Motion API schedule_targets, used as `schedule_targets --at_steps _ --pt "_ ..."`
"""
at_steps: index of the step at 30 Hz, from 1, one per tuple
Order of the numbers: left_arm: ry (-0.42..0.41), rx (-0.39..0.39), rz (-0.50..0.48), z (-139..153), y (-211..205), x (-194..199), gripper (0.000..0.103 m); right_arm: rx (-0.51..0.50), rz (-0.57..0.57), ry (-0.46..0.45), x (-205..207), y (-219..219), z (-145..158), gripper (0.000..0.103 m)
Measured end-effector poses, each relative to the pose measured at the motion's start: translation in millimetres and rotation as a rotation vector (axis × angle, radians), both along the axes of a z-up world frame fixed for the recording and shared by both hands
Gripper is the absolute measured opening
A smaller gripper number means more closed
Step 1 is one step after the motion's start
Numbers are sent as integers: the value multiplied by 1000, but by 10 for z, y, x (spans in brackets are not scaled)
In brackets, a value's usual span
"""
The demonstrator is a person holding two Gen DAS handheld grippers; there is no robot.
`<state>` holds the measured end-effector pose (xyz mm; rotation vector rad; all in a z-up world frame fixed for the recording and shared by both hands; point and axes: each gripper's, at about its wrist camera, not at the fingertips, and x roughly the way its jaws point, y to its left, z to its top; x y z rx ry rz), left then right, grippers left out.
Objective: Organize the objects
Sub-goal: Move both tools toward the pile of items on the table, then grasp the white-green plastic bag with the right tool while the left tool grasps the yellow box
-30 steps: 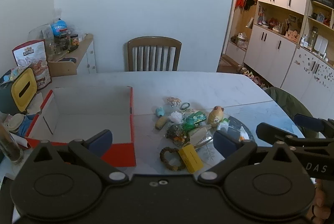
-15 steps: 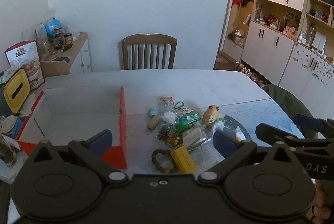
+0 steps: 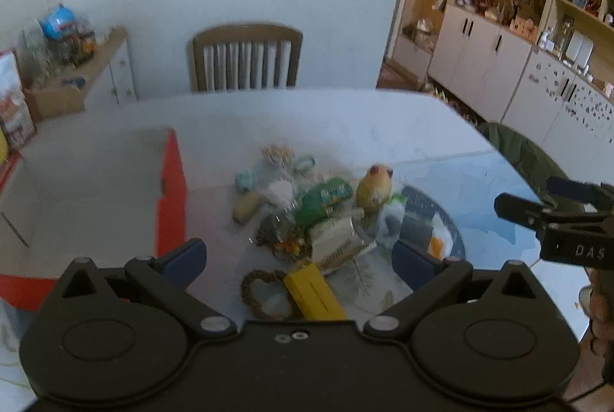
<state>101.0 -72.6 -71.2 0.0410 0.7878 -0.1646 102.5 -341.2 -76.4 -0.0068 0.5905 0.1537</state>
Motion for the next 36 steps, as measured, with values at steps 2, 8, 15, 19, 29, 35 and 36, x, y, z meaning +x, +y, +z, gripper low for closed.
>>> schedule_targets --at_steps 2,8,15,19,29,35,36 --pt "35 9 -10 -174 -48 77 103 -11 9 22 128 -62 -142 103" --pt "137 54 2 -630 -140 261 103 -58 61 98 501 -142 -577 102" --pt "189 66 36 -923 -229 390 102 -96 110 186 908 -117 -987 99" --pt "221 64 38 -1051 -246 424 89 -95 149 221 1057 -57 -1146 93" --pt "207 114 23 -1103 -378 474 57 -114 204 260 1135 14 -1267 57" --pt "209 135 35 -1087 -401 486 37 -121 219 249 1102 24 -1238 39" --pt "209 142 34 -1085 -409 482 37 -125 218 244 1093 26 -1231 35"
